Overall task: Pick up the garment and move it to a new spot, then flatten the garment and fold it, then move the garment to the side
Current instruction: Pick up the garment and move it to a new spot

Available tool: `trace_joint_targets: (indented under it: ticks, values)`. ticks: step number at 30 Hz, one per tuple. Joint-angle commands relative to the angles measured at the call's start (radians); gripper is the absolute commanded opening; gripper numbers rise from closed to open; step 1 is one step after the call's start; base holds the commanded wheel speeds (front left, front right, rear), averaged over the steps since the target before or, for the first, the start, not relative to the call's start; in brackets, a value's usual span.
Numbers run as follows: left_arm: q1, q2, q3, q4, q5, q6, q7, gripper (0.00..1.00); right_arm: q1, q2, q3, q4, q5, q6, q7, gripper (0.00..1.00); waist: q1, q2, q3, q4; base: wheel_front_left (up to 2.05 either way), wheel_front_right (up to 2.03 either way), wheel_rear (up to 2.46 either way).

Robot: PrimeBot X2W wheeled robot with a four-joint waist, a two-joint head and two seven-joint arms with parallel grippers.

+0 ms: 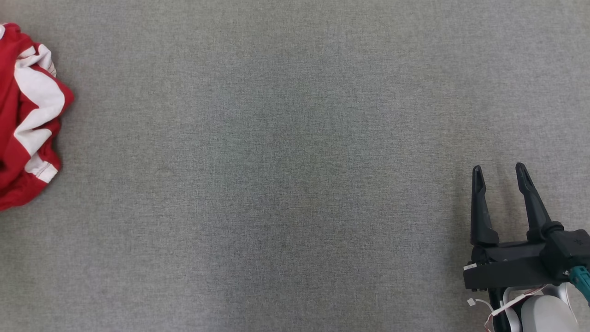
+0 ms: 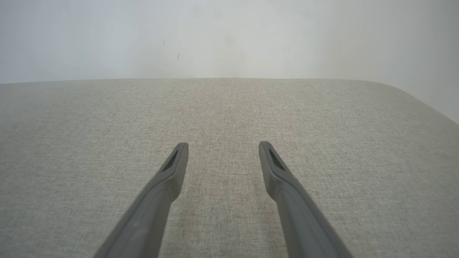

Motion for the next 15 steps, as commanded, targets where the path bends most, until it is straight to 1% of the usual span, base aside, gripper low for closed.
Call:
trace_joint_targets:
  ticks: [1,2,9,15]
  values:
    - [0.012,0.006,-0.007,0.015,0.000,-0.003,-0.010,0.36,-0.009,-0.001,0.003,0.002,0.003,-0.002,-0.006,1.00,0.0000,-0.0002,0.000,-0.003,0.00,0.00,0.00]
    - [0.006,0.010,-0.009,0.021,-0.001,-0.002,-0.026,0.00,-0.008,-0.001,0.003,0.003,0.003,-0.002,-0.008,1.00,0.0000,-0.0002,-0.001,-0.004,0.00,0.00,0.00]
    - [-0.042,0.039,-0.032,0.046,0.029,-0.003,-0.177,0.00,-0.006,-0.001,0.007,0.029,0.020,-0.002,-0.018,1.00,0.0000,-0.0002,-0.041,0.006,0.00,0.00,0.00]
    - [-0.097,0.070,-0.065,0.016,0.068,-0.003,-0.294,0.00,0.002,-0.001,0.022,0.072,0.049,-0.002,-0.031,1.00,0.0000,-0.0002,-0.106,0.019,0.00,0.00,0.00]
